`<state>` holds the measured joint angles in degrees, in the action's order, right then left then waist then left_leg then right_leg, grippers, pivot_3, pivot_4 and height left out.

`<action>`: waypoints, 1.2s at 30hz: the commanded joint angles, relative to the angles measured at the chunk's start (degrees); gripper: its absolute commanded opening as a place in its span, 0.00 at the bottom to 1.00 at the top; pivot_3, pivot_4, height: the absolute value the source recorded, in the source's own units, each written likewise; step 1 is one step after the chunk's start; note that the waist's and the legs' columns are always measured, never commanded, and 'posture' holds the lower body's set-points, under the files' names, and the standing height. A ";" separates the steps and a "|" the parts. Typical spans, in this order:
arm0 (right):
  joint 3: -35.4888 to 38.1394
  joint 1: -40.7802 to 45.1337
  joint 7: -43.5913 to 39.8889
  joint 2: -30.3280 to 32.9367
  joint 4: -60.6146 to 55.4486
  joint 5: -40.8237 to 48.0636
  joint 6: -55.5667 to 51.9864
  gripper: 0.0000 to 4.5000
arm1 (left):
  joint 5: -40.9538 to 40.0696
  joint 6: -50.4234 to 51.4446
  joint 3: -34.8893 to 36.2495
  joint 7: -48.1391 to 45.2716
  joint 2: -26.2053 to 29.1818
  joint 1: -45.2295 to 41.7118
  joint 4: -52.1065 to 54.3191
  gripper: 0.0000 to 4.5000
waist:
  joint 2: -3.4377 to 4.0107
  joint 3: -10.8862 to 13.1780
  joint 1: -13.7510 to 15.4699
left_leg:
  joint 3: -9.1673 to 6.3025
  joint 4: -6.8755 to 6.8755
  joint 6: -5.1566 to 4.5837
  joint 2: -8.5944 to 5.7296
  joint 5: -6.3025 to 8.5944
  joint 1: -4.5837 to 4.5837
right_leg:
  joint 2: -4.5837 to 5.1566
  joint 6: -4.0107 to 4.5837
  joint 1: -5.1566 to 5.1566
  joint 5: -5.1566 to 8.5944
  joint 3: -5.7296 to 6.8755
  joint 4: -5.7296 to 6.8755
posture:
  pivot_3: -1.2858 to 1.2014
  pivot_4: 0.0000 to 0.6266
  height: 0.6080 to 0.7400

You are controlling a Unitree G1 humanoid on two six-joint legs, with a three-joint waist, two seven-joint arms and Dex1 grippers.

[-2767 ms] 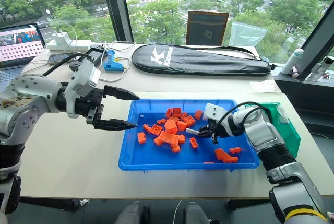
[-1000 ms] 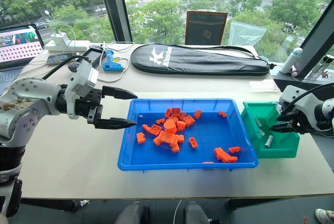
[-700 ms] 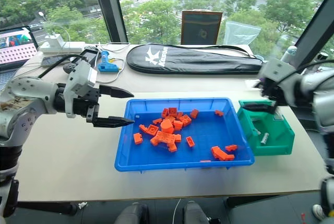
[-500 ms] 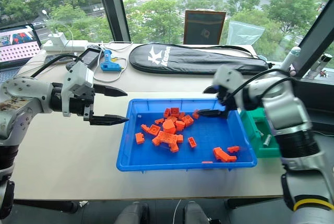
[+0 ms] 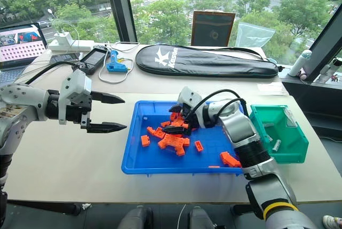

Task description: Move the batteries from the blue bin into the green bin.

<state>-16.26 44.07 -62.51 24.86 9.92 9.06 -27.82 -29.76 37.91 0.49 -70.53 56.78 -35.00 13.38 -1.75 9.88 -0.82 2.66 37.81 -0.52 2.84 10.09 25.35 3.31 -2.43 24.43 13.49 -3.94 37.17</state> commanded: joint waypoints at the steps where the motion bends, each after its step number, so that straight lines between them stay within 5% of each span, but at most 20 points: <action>1: 0.19 -0.41 0.45 -0.26 1.61 -0.50 2.07 0.94 | -0.96 0.26 1.96 0.29 0.80 -0.43 1.65 1.00 | 0.00 0.00 -0.02 | 0.00 0.00 0.00 0.00 0.00 0.00 | 0.00 0.00 0.00 0.00 0.00 0.00 | 0.52 0.24 0.95; 9: -0.16 0.13 -0.97 0.83 5.43 -1.76 3.92 0.41 | -0.38 -0.59 0.83 0.16 -0.22 -1.35 0.71 1.00 | 0.00 0.00 -0.13 | 0.00 0.00 0.00 0.00 0.00 -0.01 | -0.01 0.00 0.00 0.00 0.00 0.00 | 0.52 0.24 0.95; 16: 15.60 6.70 -2.88 3.61 -2.73 16.30 -13.33 0.41 | -0.22 -1.03 0.23 -0.18 -1.11 -1.99 0.11 1.00 | 0.00 0.02 -0.05 | -0.01 0.00 0.00 0.01 0.00 -0.01 | -0.01 0.01 0.00 -0.01 0.00 0.02 | 0.52 0.24 0.95; 23: 14.13 2.63 -3.27 18.05 -1.52 9.19 -8.77 0.41 | 0.65 -2.09 -1.27 -0.90 -2.76 -3.75 -1.67 1.00 | -0.24 -0.12 0.60 | -0.03 -0.04 0.00 0.01 0.05 -0.04 | 0.03 0.05 -0.09 0.04 0.11 -0.13 | 0.52 0.24 0.95; 30: 11.43 -8.12 -0.61 19.18 -3.67 4.62 -3.97 0.41 | 2.07 -3.83 -3.86 -1.98 -5.15 -6.79 -4.33 1.00 | -0.22 -0.11 -0.45 | 0.01 -0.04 -0.01 0.01 0.04 -0.04 | -0.01 0.05 -0.03 0.03 0.00 -0.05 | 0.52 0.24 0.95; 31: 10.87 -8.88 -0.61 19.53 -4.44 4.10 -3.81 0.63 | 2.12 -3.75 -3.97 -2.09 -5.24 -7.25 -4.64 1.00 | -0.22 -0.11 -0.61 | 0.03 -0.04 -0.01 0.00 0.04 -0.04 | -0.01 0.04 0.00 0.03 -0.05 -0.03 | 0.52 0.24 0.95; 36: 11.04 -8.96 -0.50 19.92 -7.64 4.26 -4.10 0.99 | 2.48 -3.97 -4.21 -2.97 -5.25 -8.19 -5.51 1.00 | -0.21 -0.11 -0.76 | -0.01 -0.04 -0.01 0.00 0.03 -0.05 | -0.03 0.03 0.00 0.03 -0.03 0.00 | 0.52 0.24 0.95</action>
<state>-6.56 33.65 -63.33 43.95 5.06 12.75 -32.86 -27.57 35.08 -4.01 -72.95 51.27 -42.00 7.96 -1.96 9.78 -1.58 2.64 37.78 -0.53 2.84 10.12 25.30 3.29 -2.41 24.41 13.53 -3.98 37.15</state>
